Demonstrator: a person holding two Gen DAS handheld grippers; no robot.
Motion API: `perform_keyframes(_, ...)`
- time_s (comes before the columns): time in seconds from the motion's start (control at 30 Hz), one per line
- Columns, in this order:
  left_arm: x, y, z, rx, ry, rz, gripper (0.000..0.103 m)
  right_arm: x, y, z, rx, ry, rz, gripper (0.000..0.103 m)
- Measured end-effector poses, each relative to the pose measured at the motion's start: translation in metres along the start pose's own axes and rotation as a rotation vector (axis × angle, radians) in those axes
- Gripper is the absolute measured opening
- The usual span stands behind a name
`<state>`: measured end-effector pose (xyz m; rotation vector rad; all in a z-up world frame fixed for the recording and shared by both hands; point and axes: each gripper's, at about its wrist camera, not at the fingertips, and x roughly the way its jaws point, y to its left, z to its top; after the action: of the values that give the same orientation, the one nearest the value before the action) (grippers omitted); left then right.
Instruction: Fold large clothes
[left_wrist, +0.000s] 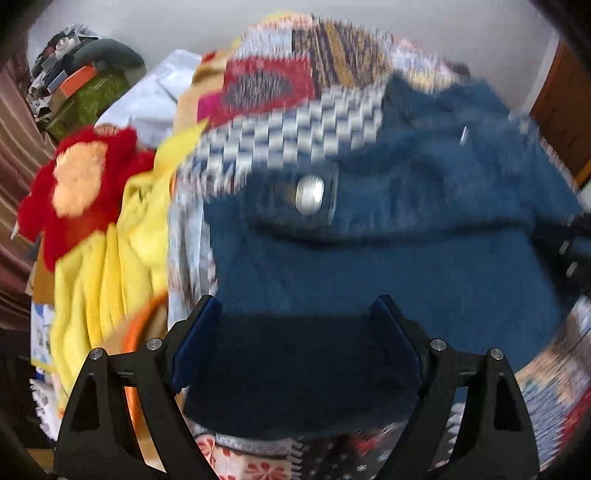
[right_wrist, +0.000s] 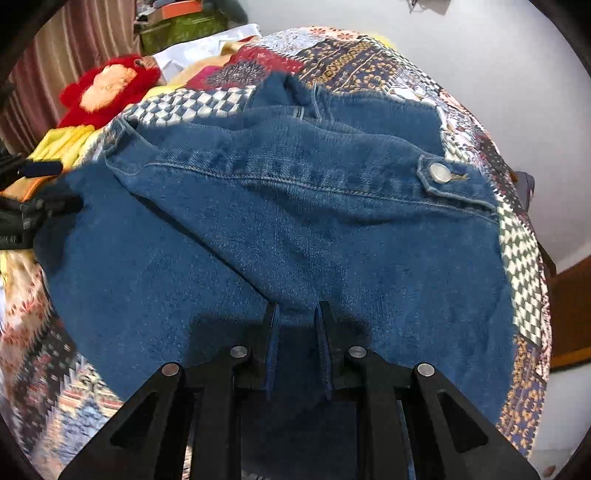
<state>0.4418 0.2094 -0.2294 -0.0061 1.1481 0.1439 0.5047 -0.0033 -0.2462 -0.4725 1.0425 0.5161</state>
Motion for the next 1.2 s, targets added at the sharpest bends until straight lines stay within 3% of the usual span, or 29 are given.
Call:
perform_keyframes(0.07,0.008,-0.001,-0.015,0.007,0.010,0.023,0.087,-0.004,-0.001,-0.004,-0.016,-0.004,-0.045,0.015)
perform_keyframes(0.13,0.011,0.004,-0.024,-0.017,-0.001,0.009,0.089,-0.005,0.000,-0.008,-0.062,0.005,-0.186,0.015)
perform_keyframes(0.2,0.014,0.011,-0.030,-0.060,0.007,-0.004,0.092,-0.008,-0.002,-0.015,-0.104,-0.008,-0.235,0.016)
perform_keyframes(0.23,0.015,0.015,-0.032,-0.080,0.008,-0.018,0.092,-0.005,-0.006,-0.019,-0.115,0.011,-0.305,0.016)
perform_keyframes(0.27,0.016,0.016,-0.033,-0.087,0.008,-0.020,0.095,-0.004,-0.009,-0.022,-0.119,0.018,-0.327,0.025)
perform_keyframes(0.33,0.019,0.019,-0.037,-0.099,0.012,-0.010,0.098,-0.009,-0.023,-0.028,-0.096,-0.017,-0.355,0.062)
perform_keyframes(0.37,0.020,0.019,-0.039,-0.099,0.012,-0.012,0.098,-0.010,-0.031,-0.029,-0.074,-0.024,-0.384,0.088)
perform_keyframes(0.4,0.020,0.021,-0.040,-0.098,0.012,-0.013,0.098,-0.010,-0.040,-0.030,-0.050,-0.026,-0.386,0.096)
perform_keyframes(0.53,0.019,0.023,-0.038,-0.101,0.020,-0.021,0.098,-0.010,-0.091,-0.044,0.113,0.005,-0.275,0.096)
perform_keyframes(0.67,0.012,0.022,-0.016,-0.068,0.007,0.027,0.098,-0.018,-0.125,-0.055,0.274,-0.004,-0.129,0.096)
perform_keyframes(0.87,0.031,0.006,0.042,-0.058,0.024,0.039,0.098,-0.021,-0.128,-0.064,0.278,-0.022,-0.128,0.096)
perform_keyframes(1.03,0.058,0.012,0.087,-0.148,0.036,0.100,0.098,-0.014,-0.150,-0.071,0.357,-0.025,-0.172,0.101)
perform_keyframes(1.13,0.068,0.018,0.099,-0.188,0.038,0.090,0.098,-0.009,-0.169,-0.082,0.454,-0.017,-0.094,0.103)
perform_keyframes(1.2,0.066,0.012,0.101,-0.140,0.020,0.123,0.098,-0.009,-0.175,-0.086,0.477,-0.022,-0.060,0.103)
